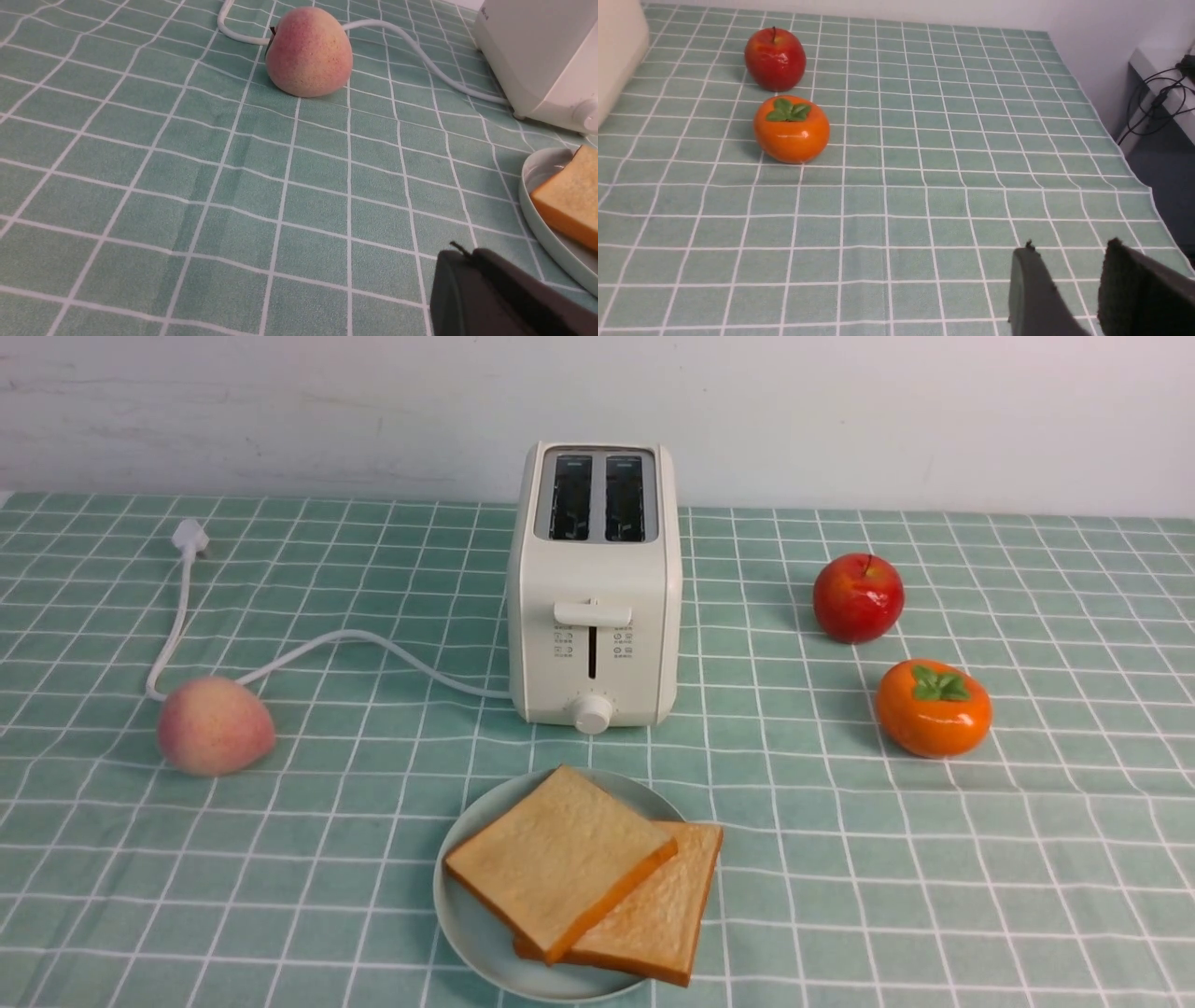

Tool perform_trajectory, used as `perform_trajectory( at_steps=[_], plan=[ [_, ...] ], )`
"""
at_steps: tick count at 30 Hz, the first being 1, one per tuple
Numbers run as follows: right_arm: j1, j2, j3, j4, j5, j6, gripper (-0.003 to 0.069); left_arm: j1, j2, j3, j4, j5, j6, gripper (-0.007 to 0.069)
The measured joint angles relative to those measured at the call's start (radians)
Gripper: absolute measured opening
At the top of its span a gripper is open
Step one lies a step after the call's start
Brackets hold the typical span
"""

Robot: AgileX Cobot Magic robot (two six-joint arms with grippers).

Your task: Take toasted bread from bread machine on blue coffee table place on plate.

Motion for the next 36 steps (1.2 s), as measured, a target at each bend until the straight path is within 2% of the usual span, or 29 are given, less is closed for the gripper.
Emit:
perform_trajectory(
  at_steps=[4, 6, 8, 9, 10, 11, 13, 15, 19, 28, 36],
  plan=[
    [0.000, 0.000, 0.000, -0.032, -0.026, 0.000, 0.0232, 0.000, 0.000, 0.000, 0.000, 0.001, 0.000, 0.0003],
    [-0.001, 0.000, 0.000, -0.002, -0.066, 0.003, 0.0235, 0.000, 0.000, 0.000, 0.000, 0.001, 0.000, 0.0003],
    [-0.001, 0.000, 0.000, 0.066, -0.117, 0.002, 0.0236, 0.000, 0.000, 0.000, 0.000, 0.001, 0.000, 0.0003],
    [-0.001, 0.000, 0.000, 0.159, -0.191, -0.007, 0.0236, 0.000, 0.000, 0.000, 0.000, 0.001, 0.000, 0.0003],
    [-0.001, 0.000, 0.000, 0.184, -0.215, -0.010, 0.0236, 0.000, 0.000, 0.000, 0.000, 0.001, 0.000, 0.0003],
    [-0.001, 0.000, 0.000, 0.288, -0.335, -0.030, 0.0236, 0.000, 0.000, 0.000, 0.000, 0.001, 0.000, 0.0003],
    [-0.001, 0.000, 0.000, 0.348, -0.400, -0.039, 0.0236, 0.000, 0.000, 0.000, 0.000, 0.001, 0.000, 0.0004],
    [-0.001, 0.000, 0.000, 0.461, -0.515, -0.073, 0.0237, 0.000, 0.000, 0.000, 0.000, 0.001, 0.000, 0.0008],
    [-0.001, 0.000, 0.000, 0.588, -0.570, -0.134, 0.0237, 0.000, 0.000, 0.000, 0.000, 0.002, 0.000, 0.0013],
    [-0.017, -0.010, 0.069, 0.639, -0.623, -0.157, 0.0237, 0.000, 0.000, 0.000, 0.000, 0.008, 0.000, 0.0018],
    [-0.302, -0.101, 0.465, 0.644, -0.699, -0.209, 0.0239, 0.000, 0.000, 0.001, 0.000, 0.008, 0.000, 0.0027]
  ],
)
